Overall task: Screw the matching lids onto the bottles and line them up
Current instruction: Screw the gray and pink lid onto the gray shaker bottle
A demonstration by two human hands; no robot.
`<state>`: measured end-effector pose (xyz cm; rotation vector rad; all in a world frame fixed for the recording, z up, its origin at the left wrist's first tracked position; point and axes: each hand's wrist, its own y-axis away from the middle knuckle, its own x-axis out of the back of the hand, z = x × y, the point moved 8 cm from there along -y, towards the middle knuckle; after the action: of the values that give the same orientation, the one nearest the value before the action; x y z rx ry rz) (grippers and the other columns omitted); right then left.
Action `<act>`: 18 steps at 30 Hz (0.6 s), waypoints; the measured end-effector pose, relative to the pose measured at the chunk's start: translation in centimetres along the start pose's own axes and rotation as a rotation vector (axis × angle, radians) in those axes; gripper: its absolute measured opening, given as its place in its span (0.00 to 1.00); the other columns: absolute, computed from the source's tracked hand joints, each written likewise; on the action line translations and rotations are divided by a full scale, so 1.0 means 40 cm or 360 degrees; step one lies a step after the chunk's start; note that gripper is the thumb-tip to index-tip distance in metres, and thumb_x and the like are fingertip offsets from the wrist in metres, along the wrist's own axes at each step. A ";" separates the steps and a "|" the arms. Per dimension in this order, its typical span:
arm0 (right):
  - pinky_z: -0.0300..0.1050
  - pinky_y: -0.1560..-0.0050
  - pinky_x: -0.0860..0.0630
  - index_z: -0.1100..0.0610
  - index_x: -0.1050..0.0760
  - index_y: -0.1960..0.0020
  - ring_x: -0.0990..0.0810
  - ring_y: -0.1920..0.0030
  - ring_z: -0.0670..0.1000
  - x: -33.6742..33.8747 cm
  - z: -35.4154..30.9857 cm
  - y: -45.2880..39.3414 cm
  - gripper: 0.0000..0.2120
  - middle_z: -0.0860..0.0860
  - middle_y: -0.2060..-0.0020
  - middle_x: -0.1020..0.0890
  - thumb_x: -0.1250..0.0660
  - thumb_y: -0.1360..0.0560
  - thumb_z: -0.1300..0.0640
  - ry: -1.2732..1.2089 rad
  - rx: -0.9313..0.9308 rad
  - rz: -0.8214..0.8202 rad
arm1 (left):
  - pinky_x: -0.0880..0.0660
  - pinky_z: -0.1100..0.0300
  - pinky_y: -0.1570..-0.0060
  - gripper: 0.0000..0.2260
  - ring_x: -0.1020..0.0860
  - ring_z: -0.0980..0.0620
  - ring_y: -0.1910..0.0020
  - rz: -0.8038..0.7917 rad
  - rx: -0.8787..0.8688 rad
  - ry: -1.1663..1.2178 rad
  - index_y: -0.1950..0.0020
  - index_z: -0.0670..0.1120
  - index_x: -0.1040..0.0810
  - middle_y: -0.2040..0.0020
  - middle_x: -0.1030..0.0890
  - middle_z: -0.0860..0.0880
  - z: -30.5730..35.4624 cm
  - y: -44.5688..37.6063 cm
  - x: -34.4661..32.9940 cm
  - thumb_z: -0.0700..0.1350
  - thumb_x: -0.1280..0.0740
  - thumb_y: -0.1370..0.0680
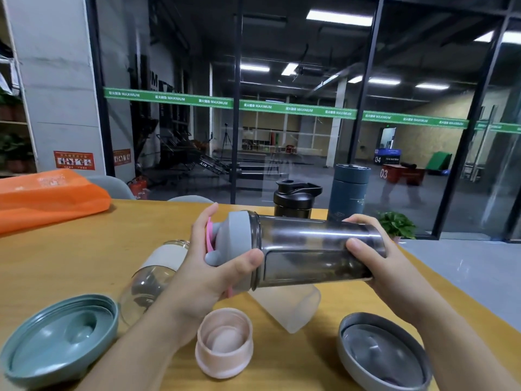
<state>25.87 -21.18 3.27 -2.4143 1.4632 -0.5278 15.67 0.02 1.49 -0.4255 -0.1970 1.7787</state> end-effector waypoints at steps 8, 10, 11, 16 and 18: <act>0.54 0.50 0.27 0.39 0.28 0.42 0.22 0.51 0.53 -0.004 -0.021 0.009 0.33 0.48 0.48 0.23 0.24 0.45 0.37 0.0043 0.0128 -0.0009 | 0.24 0.38 0.45 0.41 0.20 0.44 0.44 -0.0027 0.0019 0.0064 0.38 0.76 0.37 0.39 0.25 0.62 0.007 0.008 -0.005 0.58 0.23 0.47; 0.59 0.43 0.28 0.39 0.30 0.38 0.24 0.43 0.57 -0.004 -0.019 0.010 0.39 0.49 0.42 0.25 0.25 0.46 0.32 0.0042 0.0126 -0.0022 | 0.23 0.40 0.46 0.41 0.20 0.44 0.44 -0.0024 -0.0049 0.0034 0.38 0.76 0.36 0.44 0.24 0.67 0.011 0.008 -0.003 0.58 0.23 0.46; 0.61 0.42 0.28 0.38 0.31 0.38 0.24 0.42 0.58 -0.006 -0.017 0.010 0.39 0.50 0.41 0.25 0.25 0.47 0.31 0.0046 0.0123 -0.0027 | 0.22 0.42 0.49 0.40 0.20 0.44 0.45 -0.0017 -0.0076 0.0013 0.38 0.75 0.36 0.45 0.24 0.67 0.012 0.006 -0.003 0.58 0.23 0.46; 0.51 0.54 0.25 0.38 0.27 0.48 0.19 0.57 0.50 -0.008 0.005 0.000 0.29 0.46 0.55 0.18 0.26 0.46 0.34 0.0028 -0.0005 -0.0035 | 0.25 0.65 0.71 0.33 0.20 0.61 0.62 0.0000 -0.0193 -0.0159 0.42 0.72 0.31 0.43 0.25 0.58 0.022 0.005 -0.001 0.58 0.26 0.46; 0.53 0.59 0.22 0.41 0.24 0.52 0.18 0.58 0.54 -0.008 0.017 -0.002 0.20 0.52 0.56 0.17 0.26 0.41 0.37 -0.0090 -0.0123 -0.0022 | 0.24 0.67 0.67 0.34 0.20 0.61 0.57 -0.0054 -0.0261 -0.0228 0.43 0.73 0.30 0.42 0.26 0.58 0.035 0.011 -0.007 0.55 0.25 0.45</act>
<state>26.12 -20.83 2.65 -2.4790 1.4701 -0.4098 14.78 -0.23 2.66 -0.4092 -0.4513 1.7669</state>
